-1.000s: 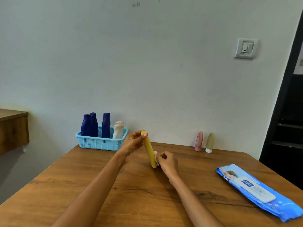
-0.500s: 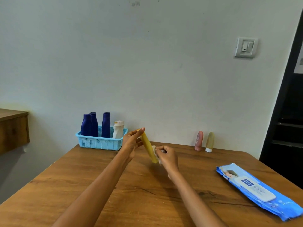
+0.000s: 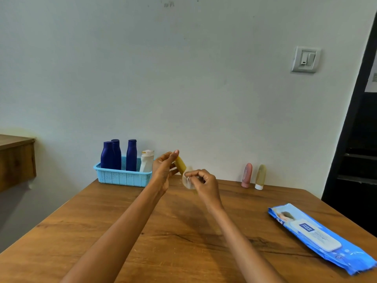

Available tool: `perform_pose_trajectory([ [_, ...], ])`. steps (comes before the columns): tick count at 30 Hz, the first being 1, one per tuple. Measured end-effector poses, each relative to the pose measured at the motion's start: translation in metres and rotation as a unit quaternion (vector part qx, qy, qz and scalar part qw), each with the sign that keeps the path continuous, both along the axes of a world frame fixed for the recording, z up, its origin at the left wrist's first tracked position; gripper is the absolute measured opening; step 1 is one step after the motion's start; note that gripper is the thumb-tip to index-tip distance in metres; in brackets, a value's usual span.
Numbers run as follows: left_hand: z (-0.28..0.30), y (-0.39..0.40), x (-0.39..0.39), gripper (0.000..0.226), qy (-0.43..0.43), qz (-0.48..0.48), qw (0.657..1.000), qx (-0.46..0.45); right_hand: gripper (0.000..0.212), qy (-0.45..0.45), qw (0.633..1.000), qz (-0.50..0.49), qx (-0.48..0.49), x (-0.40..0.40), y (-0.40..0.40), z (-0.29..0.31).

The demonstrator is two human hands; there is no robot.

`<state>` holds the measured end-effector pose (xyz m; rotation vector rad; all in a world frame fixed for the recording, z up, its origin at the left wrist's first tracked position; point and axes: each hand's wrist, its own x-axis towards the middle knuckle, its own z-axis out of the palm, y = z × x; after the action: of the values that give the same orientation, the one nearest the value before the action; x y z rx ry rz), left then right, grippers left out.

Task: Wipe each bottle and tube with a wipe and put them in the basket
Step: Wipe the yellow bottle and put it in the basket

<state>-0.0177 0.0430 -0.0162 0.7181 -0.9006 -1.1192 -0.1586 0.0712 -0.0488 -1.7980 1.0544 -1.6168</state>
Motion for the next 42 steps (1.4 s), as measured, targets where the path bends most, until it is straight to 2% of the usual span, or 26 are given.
perform_pose_trajectory([
  [2,-0.001,0.0,0.004,0.039,-0.001,0.014,1.0,-0.001,0.015,0.039,0.999,-0.011,0.013,-0.002,-0.002,-0.01],
  [6,-0.007,-0.003,0.005,0.043,-0.009,0.021,1.0,0.014,0.012,0.048,0.997,-0.054,0.024,-0.008,-0.006,-0.021],
  [9,-0.008,-0.002,0.002,0.048,-0.046,-0.012,0.999,0.019,0.011,0.065,0.995,-0.075,-0.002,-0.006,-0.006,-0.017],
  [13,-0.009,0.005,-0.012,0.042,-0.153,-0.085,0.985,-0.014,0.014,-0.018,0.995,-0.093,-0.04,-0.001,-0.004,-0.002],
  [16,-0.005,0.009,-0.014,0.05,-0.139,-0.107,0.984,-0.039,0.018,-0.048,0.995,-0.076,-0.035,-0.002,-0.001,0.001],
  [20,-0.001,0.009,-0.003,0.054,-0.103,-0.116,0.985,-0.072,0.021,-0.027,0.996,-0.068,0.048,-0.011,-0.006,-0.009],
  [25,0.001,0.008,0.003,0.049,-0.098,-0.114,0.985,-0.087,0.03,-0.044,0.971,-0.046,0.229,-0.023,-0.008,-0.019],
  [28,0.003,0.01,0.0,0.052,-0.103,-0.102,0.985,-0.092,0.024,-0.147,0.94,0.004,0.309,-0.024,-0.006,-0.015],
  [31,0.004,0.013,-0.006,0.055,-0.142,-0.069,0.982,-0.107,0.019,-0.291,0.881,0.053,0.369,-0.022,-0.005,-0.009],
  [33,0.003,0.015,-0.01,0.053,-0.152,-0.054,0.98,-0.117,0.02,-0.339,0.848,0.06,0.402,-0.022,-0.006,-0.009],
  [35,0.002,0.015,-0.011,0.051,-0.155,-0.042,0.979,-0.123,0.021,-0.355,0.832,0.068,0.421,-0.025,-0.005,-0.009],
  [38,0.002,0.015,-0.012,0.061,-0.17,-0.016,0.977,-0.131,0.026,-0.345,0.828,0.065,0.438,-0.029,-0.003,-0.009],
  [42,0.002,0.016,-0.013,0.062,-0.175,0.016,0.977,-0.12,0.023,-0.295,0.848,0.049,0.438,-0.029,-0.003,-0.012],
])
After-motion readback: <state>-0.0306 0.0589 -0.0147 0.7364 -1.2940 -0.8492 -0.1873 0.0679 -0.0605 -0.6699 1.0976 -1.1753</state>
